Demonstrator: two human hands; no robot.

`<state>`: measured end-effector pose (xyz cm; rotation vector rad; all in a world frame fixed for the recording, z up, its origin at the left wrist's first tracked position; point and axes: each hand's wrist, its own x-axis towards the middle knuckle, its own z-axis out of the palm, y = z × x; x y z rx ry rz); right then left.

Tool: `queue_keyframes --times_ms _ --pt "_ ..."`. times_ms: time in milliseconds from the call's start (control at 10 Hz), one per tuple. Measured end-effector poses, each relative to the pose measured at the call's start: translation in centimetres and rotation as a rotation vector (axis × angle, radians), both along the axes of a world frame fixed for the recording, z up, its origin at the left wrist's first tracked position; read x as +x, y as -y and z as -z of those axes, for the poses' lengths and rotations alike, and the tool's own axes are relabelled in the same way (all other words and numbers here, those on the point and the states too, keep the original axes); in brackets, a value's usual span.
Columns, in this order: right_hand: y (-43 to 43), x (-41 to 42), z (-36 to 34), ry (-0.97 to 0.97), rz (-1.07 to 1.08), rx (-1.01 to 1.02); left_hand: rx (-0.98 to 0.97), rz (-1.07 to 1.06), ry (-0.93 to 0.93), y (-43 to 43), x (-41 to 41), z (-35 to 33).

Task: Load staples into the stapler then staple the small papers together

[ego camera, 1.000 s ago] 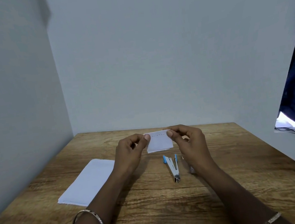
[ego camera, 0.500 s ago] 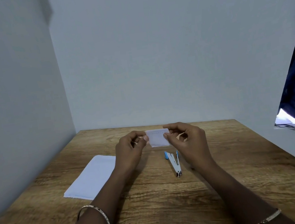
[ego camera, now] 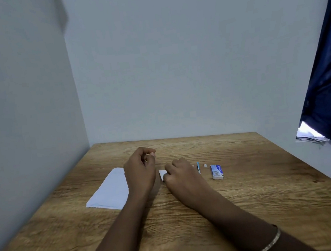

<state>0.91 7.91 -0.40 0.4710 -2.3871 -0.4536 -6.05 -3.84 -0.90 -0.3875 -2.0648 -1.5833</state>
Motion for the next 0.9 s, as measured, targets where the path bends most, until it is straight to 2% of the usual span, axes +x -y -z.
queue_keyframes --times_ms 300,500,700,800,900 --pt "1.1 -0.7 0.7 0.296 0.24 -0.059 0.022 0.016 0.034 0.0 0.0 0.0" --pt "0.2 -0.4 0.9 0.361 0.241 -0.265 0.033 0.026 0.062 0.0 -0.1 0.2" --pt "-2.6 1.8 -1.5 0.143 0.207 -0.644 0.072 0.027 0.111 0.6 1.1 0.0" --pt "-5.5 3.3 -3.3 0.049 0.275 -0.786 0.062 0.02 0.104 0.7 2.7 -0.5" --pt "-7.0 4.3 -4.3 -0.058 0.247 -0.899 -0.013 -0.005 0.03 0.3 3.9 -1.5"
